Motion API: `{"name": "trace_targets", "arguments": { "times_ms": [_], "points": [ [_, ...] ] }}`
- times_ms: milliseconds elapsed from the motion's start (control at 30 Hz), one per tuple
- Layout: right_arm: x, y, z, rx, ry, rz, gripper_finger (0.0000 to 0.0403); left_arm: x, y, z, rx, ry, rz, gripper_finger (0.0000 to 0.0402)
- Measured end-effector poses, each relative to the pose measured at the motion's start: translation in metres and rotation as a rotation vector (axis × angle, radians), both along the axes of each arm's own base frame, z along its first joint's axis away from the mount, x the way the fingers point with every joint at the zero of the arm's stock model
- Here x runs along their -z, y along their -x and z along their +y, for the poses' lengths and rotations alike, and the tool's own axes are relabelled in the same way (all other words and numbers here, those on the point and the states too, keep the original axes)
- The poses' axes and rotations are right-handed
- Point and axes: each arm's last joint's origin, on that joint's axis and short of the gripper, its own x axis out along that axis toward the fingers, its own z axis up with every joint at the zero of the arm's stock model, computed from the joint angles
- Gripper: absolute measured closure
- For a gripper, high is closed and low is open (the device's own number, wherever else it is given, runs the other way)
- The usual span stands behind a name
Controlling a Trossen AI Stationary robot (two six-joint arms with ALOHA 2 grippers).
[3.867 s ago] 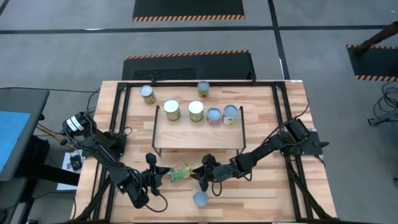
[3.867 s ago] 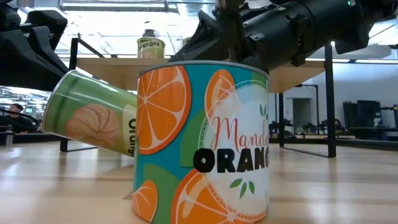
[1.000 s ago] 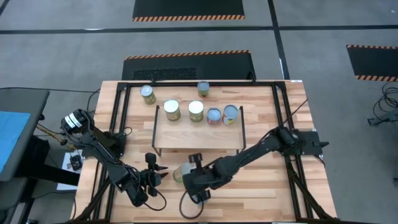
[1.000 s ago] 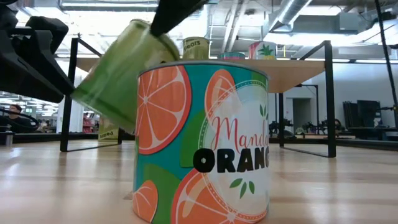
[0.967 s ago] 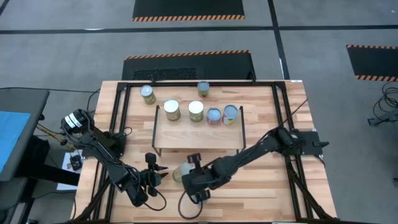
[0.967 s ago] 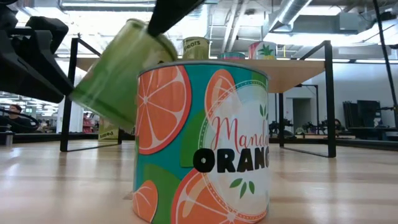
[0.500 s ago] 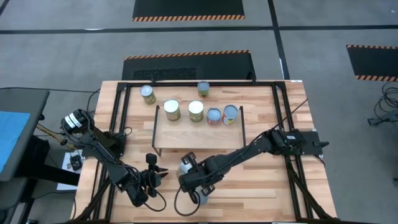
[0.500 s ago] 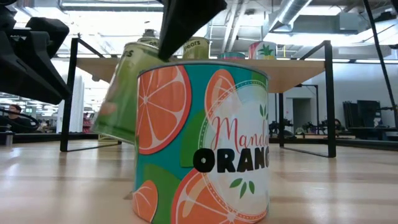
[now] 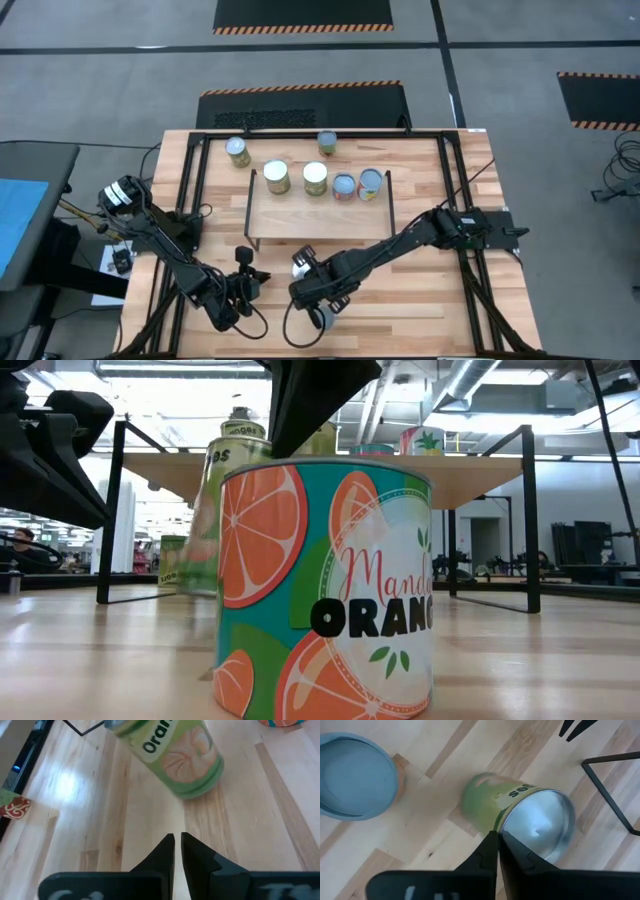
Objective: Pick and place cans onto a shelf
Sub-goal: Put the canned orange on the shelf aligned with the other canned orange
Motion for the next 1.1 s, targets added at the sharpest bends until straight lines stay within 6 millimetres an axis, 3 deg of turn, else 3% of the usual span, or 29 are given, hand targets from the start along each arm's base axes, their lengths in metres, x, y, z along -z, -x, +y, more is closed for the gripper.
{"name": "trace_targets", "arguments": {
  "times_ms": [567,700,833,933,1100],
  "points": [
    [0.0,0.002,0.002,0.044,-0.016,-0.004,0.033,0.0,-0.001,-0.001,0.019,-0.012,0.0,0.0386],
    [-0.022,0.014,0.009,0.086,-0.035,-0.052,0.0338,-0.001,-0.003,-0.002,0.037,-0.013,-0.004,0.0386],
    [-0.045,0.034,0.021,0.161,-0.107,-0.096,0.0378,-0.006,-0.008,0.0,0.068,0.008,0.01,0.0386],
    [-0.042,0.045,0.033,0.163,-0.111,-0.139,0.0393,-0.016,-0.014,-0.003,0.108,0.018,0.015,0.0386],
    [-0.021,0.06,0.045,0.182,-0.155,-0.192,0.0394,-0.033,-0.022,-0.009,0.187,-0.01,0.065,0.0386]
  ]
}}
